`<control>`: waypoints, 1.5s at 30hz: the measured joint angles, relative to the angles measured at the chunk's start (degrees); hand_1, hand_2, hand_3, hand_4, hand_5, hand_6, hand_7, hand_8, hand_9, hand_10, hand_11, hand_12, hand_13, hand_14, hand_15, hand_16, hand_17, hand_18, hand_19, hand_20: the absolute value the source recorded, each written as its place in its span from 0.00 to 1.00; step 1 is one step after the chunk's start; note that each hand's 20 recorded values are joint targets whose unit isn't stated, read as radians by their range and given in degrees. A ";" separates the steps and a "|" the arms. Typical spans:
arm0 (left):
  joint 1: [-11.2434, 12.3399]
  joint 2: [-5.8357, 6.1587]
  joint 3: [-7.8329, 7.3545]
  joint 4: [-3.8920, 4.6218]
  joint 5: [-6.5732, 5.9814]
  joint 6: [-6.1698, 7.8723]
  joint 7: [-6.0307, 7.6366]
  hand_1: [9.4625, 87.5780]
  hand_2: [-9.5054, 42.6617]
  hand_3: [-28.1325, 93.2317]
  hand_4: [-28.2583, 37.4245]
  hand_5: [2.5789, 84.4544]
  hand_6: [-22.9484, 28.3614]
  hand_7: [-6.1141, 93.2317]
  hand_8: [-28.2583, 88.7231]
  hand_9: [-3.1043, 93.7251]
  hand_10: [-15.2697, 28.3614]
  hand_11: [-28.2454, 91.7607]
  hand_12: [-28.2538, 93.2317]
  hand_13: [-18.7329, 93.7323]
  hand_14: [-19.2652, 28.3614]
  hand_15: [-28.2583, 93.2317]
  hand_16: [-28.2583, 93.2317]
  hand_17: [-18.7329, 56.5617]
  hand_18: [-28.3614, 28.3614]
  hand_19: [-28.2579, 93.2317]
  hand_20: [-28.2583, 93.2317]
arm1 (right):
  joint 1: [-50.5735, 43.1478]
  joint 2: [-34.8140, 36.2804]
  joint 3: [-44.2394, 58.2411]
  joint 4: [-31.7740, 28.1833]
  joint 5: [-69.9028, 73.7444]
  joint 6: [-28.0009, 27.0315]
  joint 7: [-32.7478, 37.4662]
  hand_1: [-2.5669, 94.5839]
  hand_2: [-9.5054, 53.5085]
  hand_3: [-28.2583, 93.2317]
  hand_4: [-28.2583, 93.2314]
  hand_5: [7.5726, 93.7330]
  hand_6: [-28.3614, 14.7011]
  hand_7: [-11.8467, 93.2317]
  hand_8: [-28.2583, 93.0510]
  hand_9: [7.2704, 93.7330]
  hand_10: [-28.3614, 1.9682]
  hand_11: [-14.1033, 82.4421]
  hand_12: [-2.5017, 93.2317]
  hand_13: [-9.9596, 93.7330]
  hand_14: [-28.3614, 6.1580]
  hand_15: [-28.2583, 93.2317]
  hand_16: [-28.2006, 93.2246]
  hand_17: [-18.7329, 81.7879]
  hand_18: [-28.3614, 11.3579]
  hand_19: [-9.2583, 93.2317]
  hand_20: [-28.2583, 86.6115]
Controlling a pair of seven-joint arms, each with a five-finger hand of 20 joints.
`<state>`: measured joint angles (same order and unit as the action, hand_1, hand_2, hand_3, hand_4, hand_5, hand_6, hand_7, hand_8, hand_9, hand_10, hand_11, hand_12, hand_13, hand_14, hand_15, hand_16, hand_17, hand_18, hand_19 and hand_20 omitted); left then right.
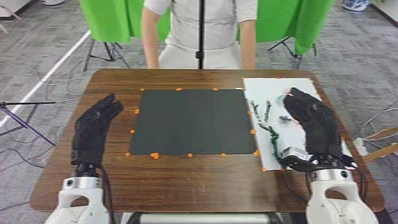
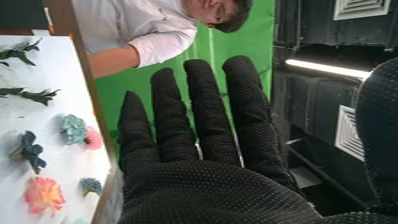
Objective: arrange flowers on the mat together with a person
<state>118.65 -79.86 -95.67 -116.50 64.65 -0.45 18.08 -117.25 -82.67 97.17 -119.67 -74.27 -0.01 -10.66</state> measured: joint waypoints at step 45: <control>-1.05 -0.14 0.04 0.58 0.03 -1.04 -0.52 0.23 0.02 0.77 0.13 0.52 0.50 0.20 0.18 0.48 0.63 0.36 0.37 0.47 0.73 0.33 0.28 0.31 0.70 0.25 0.38 | -1.04 0.91 1.18 -0.66 1.91 0.82 -0.84 0.20 0.04 0.86 0.07 0.49 0.63 0.27 0.15 0.50 0.45 0.22 0.18 0.46 0.38 0.33 0.42 0.32 0.31 0.24 0.49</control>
<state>117.60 -80.01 -95.63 -115.93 64.68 -1.50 17.56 -118.30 -81.77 98.35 -120.32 -72.36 0.81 -11.51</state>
